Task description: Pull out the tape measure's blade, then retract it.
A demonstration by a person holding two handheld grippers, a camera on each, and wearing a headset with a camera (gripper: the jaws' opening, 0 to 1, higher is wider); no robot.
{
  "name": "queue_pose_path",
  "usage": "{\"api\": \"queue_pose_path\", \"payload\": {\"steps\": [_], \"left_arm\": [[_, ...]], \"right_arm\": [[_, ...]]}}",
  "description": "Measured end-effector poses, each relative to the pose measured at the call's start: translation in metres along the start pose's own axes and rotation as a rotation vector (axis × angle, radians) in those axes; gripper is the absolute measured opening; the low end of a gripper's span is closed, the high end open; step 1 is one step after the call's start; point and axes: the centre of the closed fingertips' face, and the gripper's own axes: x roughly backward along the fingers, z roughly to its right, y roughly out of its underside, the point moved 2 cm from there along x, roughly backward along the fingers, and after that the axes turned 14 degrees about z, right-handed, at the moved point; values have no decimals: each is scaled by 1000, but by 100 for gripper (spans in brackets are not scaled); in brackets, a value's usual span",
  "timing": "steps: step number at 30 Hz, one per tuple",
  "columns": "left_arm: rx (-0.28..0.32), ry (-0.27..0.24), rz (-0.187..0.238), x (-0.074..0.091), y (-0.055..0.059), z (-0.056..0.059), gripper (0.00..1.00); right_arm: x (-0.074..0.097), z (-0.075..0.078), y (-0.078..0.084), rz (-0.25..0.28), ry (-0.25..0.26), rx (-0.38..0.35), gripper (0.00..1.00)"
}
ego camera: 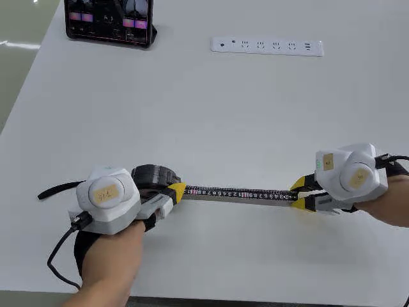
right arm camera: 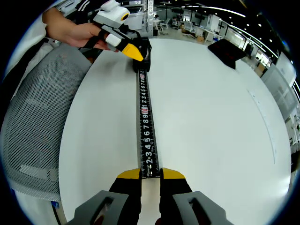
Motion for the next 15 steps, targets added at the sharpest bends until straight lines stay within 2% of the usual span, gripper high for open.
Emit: {"api": "queue_pose_path", "payload": {"steps": [15], "left_arm": [[16,4,-3,0,0,-1,58]], "right_arm": [[-6,3,-13,16,-10,8,10]]}}
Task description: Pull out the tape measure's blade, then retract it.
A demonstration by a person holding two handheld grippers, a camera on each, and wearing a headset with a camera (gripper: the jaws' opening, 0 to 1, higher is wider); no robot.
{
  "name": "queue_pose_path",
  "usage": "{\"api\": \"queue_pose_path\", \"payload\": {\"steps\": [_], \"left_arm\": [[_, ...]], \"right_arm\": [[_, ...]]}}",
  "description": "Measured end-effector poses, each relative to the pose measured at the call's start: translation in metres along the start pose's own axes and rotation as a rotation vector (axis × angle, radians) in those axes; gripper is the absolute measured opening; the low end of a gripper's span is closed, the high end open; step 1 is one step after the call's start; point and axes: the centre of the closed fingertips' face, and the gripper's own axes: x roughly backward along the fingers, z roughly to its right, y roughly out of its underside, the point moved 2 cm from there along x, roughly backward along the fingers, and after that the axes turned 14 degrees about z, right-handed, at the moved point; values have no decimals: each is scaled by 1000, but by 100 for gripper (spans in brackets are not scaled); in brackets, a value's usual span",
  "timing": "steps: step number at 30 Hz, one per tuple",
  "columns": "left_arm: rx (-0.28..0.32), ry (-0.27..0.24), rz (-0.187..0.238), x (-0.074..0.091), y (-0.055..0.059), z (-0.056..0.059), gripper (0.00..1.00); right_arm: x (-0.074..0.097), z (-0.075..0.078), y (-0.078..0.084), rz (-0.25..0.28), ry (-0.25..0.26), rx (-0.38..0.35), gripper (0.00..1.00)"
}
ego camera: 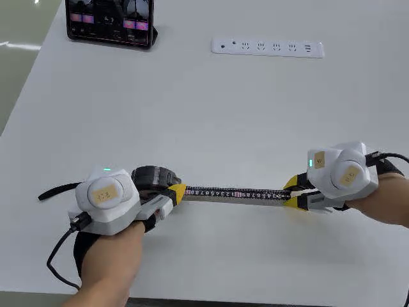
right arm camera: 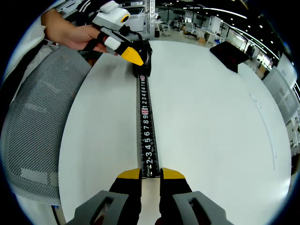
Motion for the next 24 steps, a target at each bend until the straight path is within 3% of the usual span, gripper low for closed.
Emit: {"api": "queue_pose_path", "payload": {"steps": [24], "left_arm": [[14,9,-3,0,0,-1,59]], "right_arm": [[-19,3,-21,27,-24,13,10]]}}
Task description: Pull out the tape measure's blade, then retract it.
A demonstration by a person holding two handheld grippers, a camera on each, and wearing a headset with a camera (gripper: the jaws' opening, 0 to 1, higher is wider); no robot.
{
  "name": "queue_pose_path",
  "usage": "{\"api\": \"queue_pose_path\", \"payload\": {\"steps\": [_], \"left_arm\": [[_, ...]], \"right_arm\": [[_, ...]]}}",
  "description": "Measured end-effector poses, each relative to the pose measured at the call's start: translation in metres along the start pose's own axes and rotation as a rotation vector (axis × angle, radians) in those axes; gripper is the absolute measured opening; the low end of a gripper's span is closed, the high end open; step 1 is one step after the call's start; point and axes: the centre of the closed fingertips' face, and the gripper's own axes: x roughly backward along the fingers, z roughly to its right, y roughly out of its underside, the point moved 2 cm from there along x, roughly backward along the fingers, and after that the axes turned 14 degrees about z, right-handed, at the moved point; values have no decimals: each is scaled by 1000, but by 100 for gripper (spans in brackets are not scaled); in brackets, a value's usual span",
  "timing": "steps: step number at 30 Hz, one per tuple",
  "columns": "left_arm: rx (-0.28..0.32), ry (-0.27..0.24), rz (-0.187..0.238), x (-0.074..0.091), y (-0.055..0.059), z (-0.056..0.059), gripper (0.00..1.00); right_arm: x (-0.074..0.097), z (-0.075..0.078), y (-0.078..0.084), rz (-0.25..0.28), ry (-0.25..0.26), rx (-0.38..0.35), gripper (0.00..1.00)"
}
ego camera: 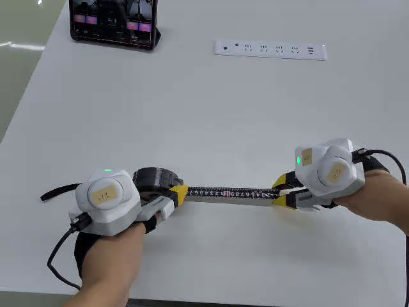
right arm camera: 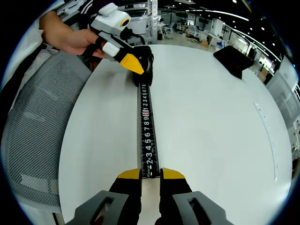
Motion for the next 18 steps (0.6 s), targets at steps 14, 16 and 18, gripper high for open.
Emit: {"api": "queue_pose_path", "payload": {"steps": [14,16,18], "left_arm": [[4,5,0,0,0,1,59],[3,6,0,0,0,1,59],[4,7,-1,0,0,1,59]], "right_arm": [[-9,-2,-9,16,-14,1,10],[-10,-2,-10,18,-16,0,10],[-12,-3,-12,21,-18,0,10]]}}
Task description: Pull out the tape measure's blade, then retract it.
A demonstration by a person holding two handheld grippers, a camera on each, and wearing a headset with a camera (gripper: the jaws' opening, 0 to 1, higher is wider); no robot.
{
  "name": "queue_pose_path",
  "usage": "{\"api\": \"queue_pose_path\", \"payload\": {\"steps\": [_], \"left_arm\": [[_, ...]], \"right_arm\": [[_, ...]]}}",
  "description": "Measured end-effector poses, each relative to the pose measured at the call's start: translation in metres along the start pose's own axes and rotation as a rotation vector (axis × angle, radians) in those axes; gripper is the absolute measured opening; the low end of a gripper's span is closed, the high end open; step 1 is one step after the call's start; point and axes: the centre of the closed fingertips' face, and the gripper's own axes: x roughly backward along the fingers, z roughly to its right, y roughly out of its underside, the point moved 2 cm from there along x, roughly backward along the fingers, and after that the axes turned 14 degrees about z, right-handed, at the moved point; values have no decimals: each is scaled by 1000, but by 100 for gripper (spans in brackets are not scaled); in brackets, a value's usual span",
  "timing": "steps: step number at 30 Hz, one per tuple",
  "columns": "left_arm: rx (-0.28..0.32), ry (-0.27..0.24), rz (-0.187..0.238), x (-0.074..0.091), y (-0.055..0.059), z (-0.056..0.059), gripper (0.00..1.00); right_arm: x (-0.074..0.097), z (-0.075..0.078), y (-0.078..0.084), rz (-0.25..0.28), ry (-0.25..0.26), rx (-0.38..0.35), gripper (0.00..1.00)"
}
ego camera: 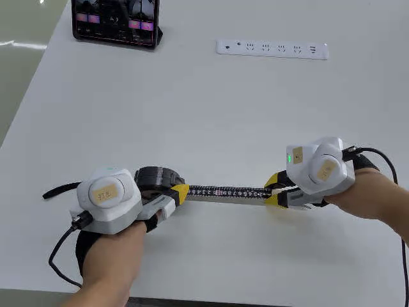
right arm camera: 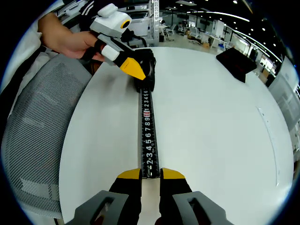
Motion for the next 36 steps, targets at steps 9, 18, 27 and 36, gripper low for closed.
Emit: {"api": "queue_pose_path", "payload": {"steps": [9,18,27,36], "left_arm": [[0,3,-2,0,0,0,59],[2,6,-4,0,0,0,59],[6,8,-7,0,0,-1,59],[11,12,-6,-1,0,-1,59]], "right_arm": [[-7,-1,-8,13,-8,-5,10],[-14,-1,-13,22,-13,-6,10],[-22,-2,-20,34,-19,-7,10],[-30,-1,-28,48,-26,-7,10]]}}
